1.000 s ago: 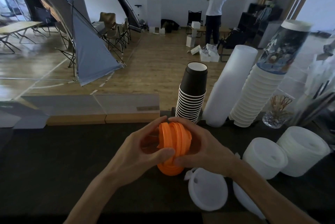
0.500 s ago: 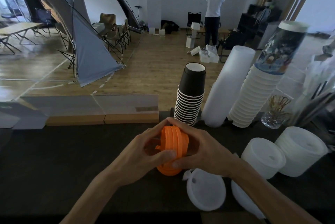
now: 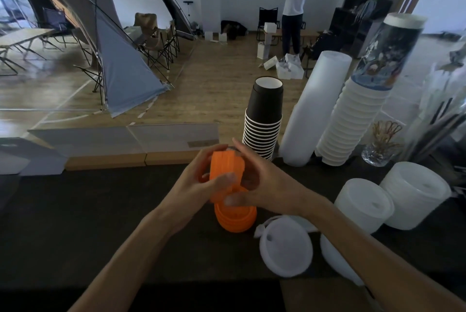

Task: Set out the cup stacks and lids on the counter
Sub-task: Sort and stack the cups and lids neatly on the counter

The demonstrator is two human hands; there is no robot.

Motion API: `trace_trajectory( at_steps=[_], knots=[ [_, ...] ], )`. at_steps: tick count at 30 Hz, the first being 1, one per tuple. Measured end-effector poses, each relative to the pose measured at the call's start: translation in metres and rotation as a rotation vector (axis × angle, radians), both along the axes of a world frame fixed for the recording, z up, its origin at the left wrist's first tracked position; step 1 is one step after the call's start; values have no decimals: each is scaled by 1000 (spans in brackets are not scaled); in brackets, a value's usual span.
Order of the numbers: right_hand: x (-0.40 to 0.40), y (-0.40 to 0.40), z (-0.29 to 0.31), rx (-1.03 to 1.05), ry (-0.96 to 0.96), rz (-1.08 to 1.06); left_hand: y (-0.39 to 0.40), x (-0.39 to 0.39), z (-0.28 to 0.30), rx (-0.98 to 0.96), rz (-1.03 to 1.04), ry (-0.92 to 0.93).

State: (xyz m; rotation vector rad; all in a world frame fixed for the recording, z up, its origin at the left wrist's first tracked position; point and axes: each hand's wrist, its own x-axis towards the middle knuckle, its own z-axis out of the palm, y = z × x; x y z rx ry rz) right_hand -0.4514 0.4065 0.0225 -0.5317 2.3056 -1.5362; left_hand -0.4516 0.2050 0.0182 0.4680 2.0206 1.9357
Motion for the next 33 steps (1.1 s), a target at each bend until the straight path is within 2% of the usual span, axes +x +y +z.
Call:
trace_trajectory(
  at_steps=[3,5,8,12,20,26,33],
  knots=[
    [-4,14,-4,62,-74,-71,-12,-1,-8,40,132,-41],
    [-5,20,-12,302,-49,-94,-21,0,-14,54,200,-57],
    [0,14,-34,708,-62,-8,-28,3,-25,75,236,-100],
    [-9,-5,-49,890,7,2,-29,7,-34,8,240,-82],
    [-16,-10,-50,639,63,-70,-36,16,-46,-30,264,-51],
    [5,-8,-43,487,302,-213,-30,22,-45,287,331,-244],
    [16,-8,-34,368,409,-252,-28,25,-47,445,259,-376]
  ],
)
